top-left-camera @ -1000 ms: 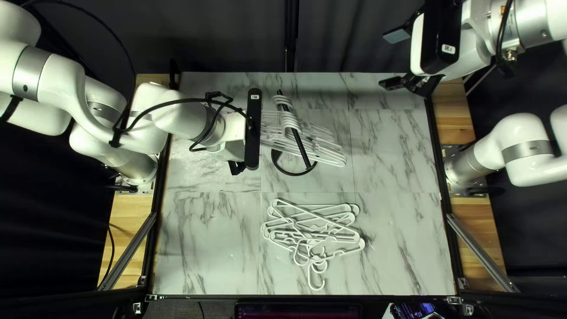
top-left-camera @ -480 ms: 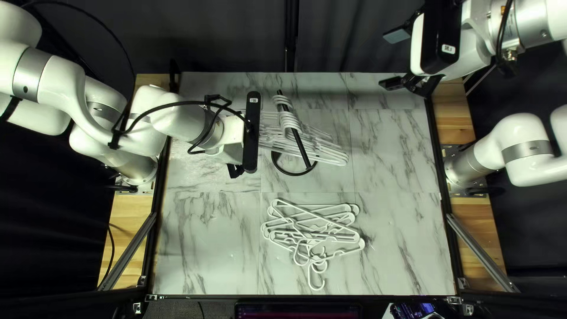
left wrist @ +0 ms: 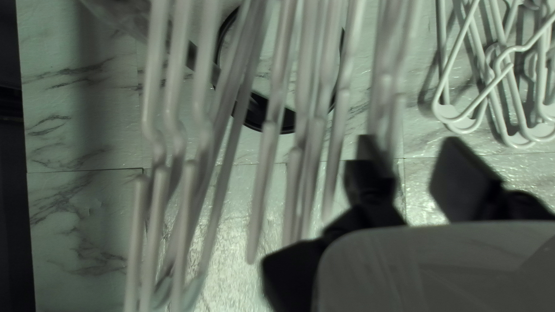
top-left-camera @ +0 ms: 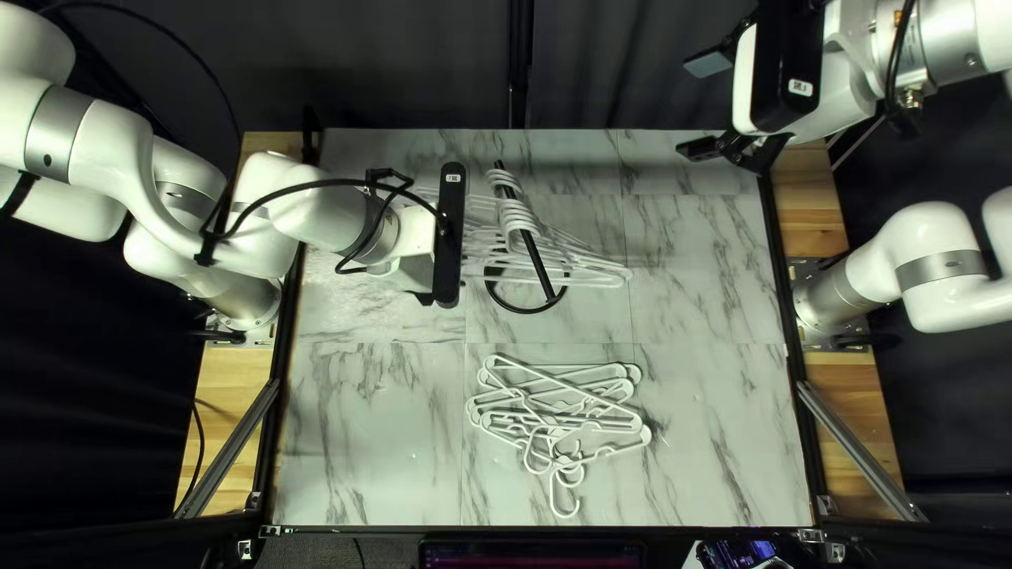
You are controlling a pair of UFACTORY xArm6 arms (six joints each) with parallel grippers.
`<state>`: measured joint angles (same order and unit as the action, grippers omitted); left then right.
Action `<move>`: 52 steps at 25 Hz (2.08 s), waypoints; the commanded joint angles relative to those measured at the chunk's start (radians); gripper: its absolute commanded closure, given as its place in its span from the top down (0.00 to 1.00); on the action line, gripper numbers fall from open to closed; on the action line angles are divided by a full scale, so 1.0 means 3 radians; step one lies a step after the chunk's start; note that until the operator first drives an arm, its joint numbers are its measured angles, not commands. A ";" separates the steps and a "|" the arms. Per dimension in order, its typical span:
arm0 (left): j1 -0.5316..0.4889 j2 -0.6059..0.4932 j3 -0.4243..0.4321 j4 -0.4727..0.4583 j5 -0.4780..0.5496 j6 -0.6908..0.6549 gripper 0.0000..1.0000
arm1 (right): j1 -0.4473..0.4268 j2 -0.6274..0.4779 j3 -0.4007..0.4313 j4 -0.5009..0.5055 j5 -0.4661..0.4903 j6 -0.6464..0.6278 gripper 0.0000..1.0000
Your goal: Remove hangers from rack and place onto table
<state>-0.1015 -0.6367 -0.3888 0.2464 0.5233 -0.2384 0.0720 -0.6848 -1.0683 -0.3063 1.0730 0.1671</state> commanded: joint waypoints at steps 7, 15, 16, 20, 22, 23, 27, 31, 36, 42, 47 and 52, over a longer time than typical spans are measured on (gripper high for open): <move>-0.0418 -0.0064 -0.0319 0.0431 0.0518 -0.0655 0.00 | 0.0000 0.0000 0.0000 0.0000 0.0000 0.0000 1.00; -0.0994 0.0288 -0.0741 0.0972 0.1049 -0.1573 0.00 | 0.0000 0.0000 0.0000 0.0000 0.0000 0.0000 1.00; -0.1049 0.0339 -0.0787 0.1018 0.1112 -0.1655 0.00 | 0.0000 0.0000 0.0000 0.0000 0.0000 0.0000 1.00; -0.1446 0.0759 -0.1162 0.1253 0.1595 -0.2172 0.00 | 0.0000 0.0000 0.0000 0.0000 0.0000 0.0000 1.00; -0.1591 0.0967 -0.1358 0.1305 0.1777 -0.2313 0.00 | 0.0000 0.0000 0.0000 0.0000 0.0000 0.0000 1.00; -0.1650 0.1063 -0.1453 0.1324 0.1857 -0.2360 0.00 | 0.0000 0.0000 0.0000 0.0000 0.0000 0.0000 1.00; -0.1821 0.1344 -0.1713 0.1388 0.2113 -0.2485 0.00 | 0.0000 0.0000 0.0000 0.0000 0.0000 0.0000 1.00; -0.1988 0.1642 -0.1881 0.1479 0.2312 -0.2662 0.00 | 0.0000 0.0000 0.0000 0.0000 0.0000 0.0000 1.00; -0.2220 0.2052 -0.2184 0.1567 0.2933 -0.3012 0.00 | 0.0000 0.0000 0.0000 0.0000 0.0000 0.0000 1.00; -0.2220 0.2052 -0.2184 0.1567 0.2933 -0.3012 0.00 | 0.0000 0.0000 0.0000 0.0000 0.0000 0.0000 1.00; -0.2220 0.2052 -0.2184 0.1567 0.2933 -0.3012 0.00 | 0.0000 0.0000 0.0000 0.0000 0.0000 0.0000 1.00; -0.2298 0.2333 -0.2291 0.1553 0.2783 -0.2952 0.00 | 0.0000 0.0000 0.0000 0.0000 0.0000 0.0000 1.00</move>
<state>-0.7732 0.0038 -1.0440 0.7120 1.3722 -1.1382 0.0720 -0.6848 -1.0683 -0.3063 1.0730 0.1671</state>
